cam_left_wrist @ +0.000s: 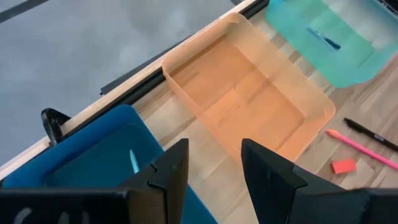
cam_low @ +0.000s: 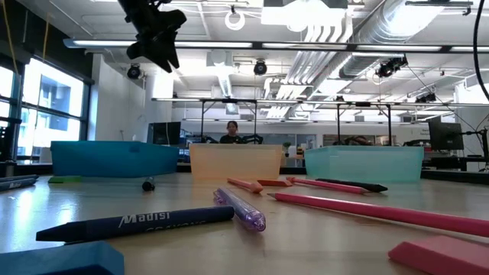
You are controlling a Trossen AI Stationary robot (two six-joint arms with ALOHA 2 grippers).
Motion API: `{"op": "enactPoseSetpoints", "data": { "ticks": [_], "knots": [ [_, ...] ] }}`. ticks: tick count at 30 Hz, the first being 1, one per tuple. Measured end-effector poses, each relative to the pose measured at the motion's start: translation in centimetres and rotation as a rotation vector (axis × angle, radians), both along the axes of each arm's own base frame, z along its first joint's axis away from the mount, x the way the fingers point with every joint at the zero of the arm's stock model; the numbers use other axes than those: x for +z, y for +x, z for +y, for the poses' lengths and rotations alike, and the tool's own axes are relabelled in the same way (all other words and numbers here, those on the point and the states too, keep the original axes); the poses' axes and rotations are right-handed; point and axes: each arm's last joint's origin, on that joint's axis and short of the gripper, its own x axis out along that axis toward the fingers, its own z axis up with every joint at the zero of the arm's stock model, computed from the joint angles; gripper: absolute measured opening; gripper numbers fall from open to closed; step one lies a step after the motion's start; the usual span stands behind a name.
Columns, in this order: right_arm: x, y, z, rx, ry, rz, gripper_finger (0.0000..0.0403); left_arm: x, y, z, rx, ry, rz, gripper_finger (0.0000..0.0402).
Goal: Sort crayons/erasers/pens/pencils in bins
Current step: Put the pink colored pencil into the pink bin
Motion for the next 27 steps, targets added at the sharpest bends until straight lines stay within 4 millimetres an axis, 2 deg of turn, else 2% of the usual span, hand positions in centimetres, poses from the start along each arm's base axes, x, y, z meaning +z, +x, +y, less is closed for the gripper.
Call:
{"op": "enactPoseSetpoints", "data": {
  "ticks": [7,19,27],
  "knots": [
    [-2.0,0.4,0.9,-0.053,-0.071,0.050,0.0001,0.0,0.0,0.0,0.002,0.000,-0.002,0.0138],
    [-3.8,0.9,1.7,-0.072,-0.120,0.070,0.0002,0.0,0.0,0.0,0.000,0.001,-0.001,0.0138],
    [-3.8,1.6,1.6,-0.104,-0.091,0.081,0.0046,0.0,0.0,0.0,-0.003,0.000,-0.001,0.0138]
  ]
}}
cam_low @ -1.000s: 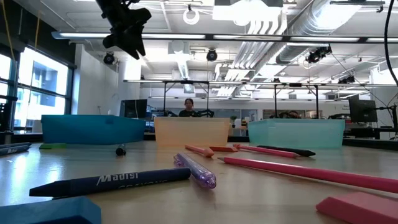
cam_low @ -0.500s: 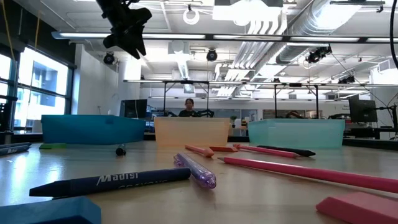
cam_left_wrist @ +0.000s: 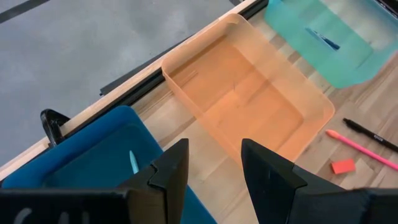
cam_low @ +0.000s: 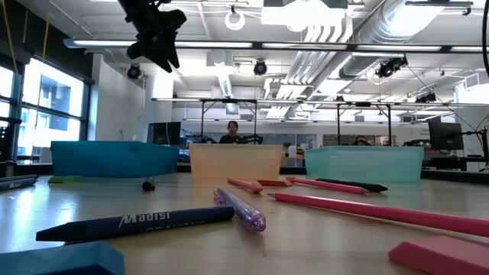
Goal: Sort crayons/erasers/pens/pencils in bins
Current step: Put the pink colored pencil into the pink bin, then put the green eraser into the orange bin
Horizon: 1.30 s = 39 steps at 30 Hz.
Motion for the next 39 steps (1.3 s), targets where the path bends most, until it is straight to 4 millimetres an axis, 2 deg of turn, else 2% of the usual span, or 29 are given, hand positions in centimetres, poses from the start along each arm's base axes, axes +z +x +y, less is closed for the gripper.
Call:
{"op": "enactPoseSetpoints", "data": {
  "ticks": [8,14,19,23,29,36,39],
  "knots": [
    [0.3,0.5,0.5,-0.031,0.081,-0.021,0.0091,0.0,0.0,0.0,-0.001,-0.001,0.000,0.0138],
    [2.6,0.8,0.4,-0.078,0.123,-0.132,0.0094,0.0,0.0,0.0,0.001,-0.002,-0.001,0.0138],
    [5.0,1.4,-0.6,-0.136,0.022,-0.210,0.0094,0.0,0.0,0.0,0.050,-0.023,-0.022,0.0138],
    [6.6,2.0,-1.7,-0.158,-0.049,-0.197,0.0094,-0.1,-0.1,0.0,0.102,-0.059,-0.043,0.0141],
    [8.8,3.0,-3.0,-0.178,-0.194,-0.256,0.0094,-0.4,-0.4,-0.4,0.144,-0.122,-0.026,0.0163],
    [10.2,3.6,-5.3,-0.254,-0.369,-0.238,0.0094,-1.1,-0.8,-1.3,0.242,-0.251,0.008,0.0179],
    [10.3,3.9,-6.0,-0.287,-0.409,-0.257,0.0094,-2.2,-0.2,-2.1,0.231,-0.298,0.030,0.0178]
  ]
}}
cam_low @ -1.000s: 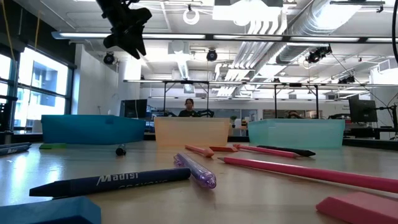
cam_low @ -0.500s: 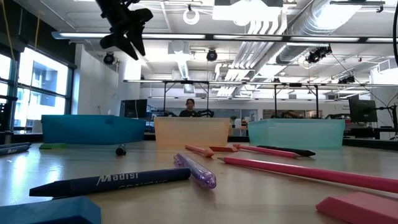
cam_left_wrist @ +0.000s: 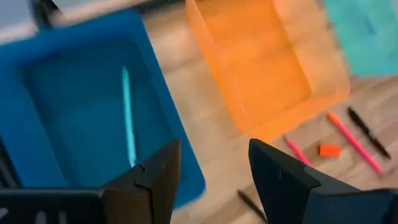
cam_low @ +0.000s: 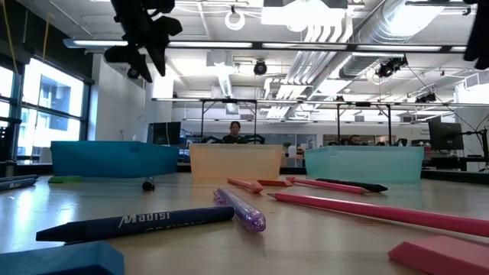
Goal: Sort crayons/erasers/pens/pencils in bins
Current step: Put the green eraser into the orange bin
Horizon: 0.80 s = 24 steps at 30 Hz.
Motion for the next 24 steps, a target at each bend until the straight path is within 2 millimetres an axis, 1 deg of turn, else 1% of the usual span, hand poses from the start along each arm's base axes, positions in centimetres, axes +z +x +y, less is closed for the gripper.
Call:
{"op": "enactPoseSetpoints", "data": {
  "ticks": [6,9,16,24],
  "knots": [
    [0.9,0.1,-1.6,-0.039,0.009,-0.006,0.0094,-3.1,1.0,-2.0,0.000,-0.113,0.067,0.0177],
    [1.5,-0.2,-2.6,-0.033,0.000,-0.001,0.0094,-3.9,1.5,-3.1,-0.010,-0.146,0.083,0.0177],
    [3.2,-1.3,-5.7,-0.041,-0.009,-0.001,0.0094,-5.4,2.4,-5.3,0.004,-0.201,0.116,0.0178],
    [4.9,-2.8,-9.0,0.002,-0.042,-0.037,0.0094,-9.0,2.4,-8.5,0.069,-0.295,0.223,0.0177]
  ]
}}
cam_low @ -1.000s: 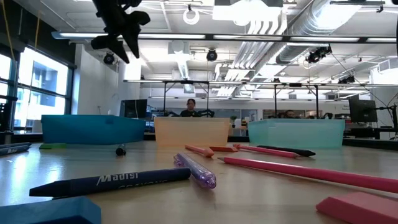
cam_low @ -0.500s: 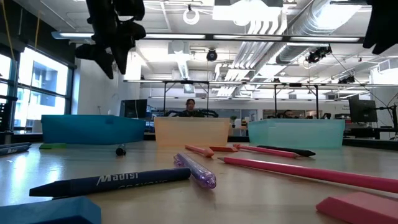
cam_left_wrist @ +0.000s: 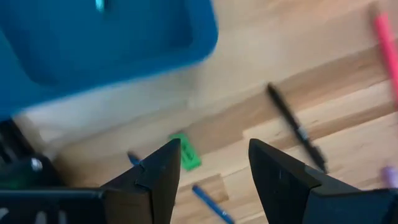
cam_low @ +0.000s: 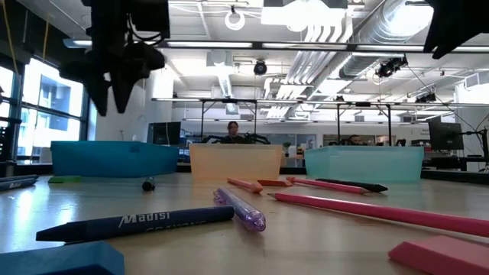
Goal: Sort crayons/erasers/pens/pencils in bins
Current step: Put the green eraser into the orange bin
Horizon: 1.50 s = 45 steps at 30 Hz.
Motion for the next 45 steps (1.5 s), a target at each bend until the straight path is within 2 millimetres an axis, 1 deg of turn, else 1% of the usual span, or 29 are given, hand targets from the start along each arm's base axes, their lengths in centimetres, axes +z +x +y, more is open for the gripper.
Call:
{"op": "enactPoseSetpoints", "data": {
  "ticks": [5,9,16,23,34,38,45],
  "knots": [
    [0.5,-0.7,-1.5,0.009,-0.050,-0.001,0.0094,-1.0,0.2,-1.8,0.031,-0.021,0.028,0.0177],
    [0.7,-1.1,-2.5,0.014,-0.086,0.026,0.0094,-1.1,0.5,-2.9,0.043,-0.026,0.022,0.0177],
    [0.8,-1.2,-3.7,0.031,-0.124,0.084,0.0094,-1.2,0.9,-4.8,0.057,-0.018,0.021,0.0177],
    [0.8,-1.0,-4.5,0.058,-0.150,0.134,0.0094,-4.6,0.3,-6.4,0.161,-0.023,0.027,0.0177],
    [0.8,-0.8,-5.4,0.104,-0.131,0.187,0.0094,-7.7,-1.0,-6.6,0.314,0.003,0.043,0.0177],
    [0.9,-0.5,-5.6,0.121,-0.146,0.181,0.0094,-8.8,-1.0,-6.6,0.335,-0.002,-0.001,0.0177],
    [0.9,-0.3,-5.9,0.140,-0.133,0.177,0.0094,-9.7,-1.6,-6.6,0.367,0.006,0.011,0.0177]
  ]
}}
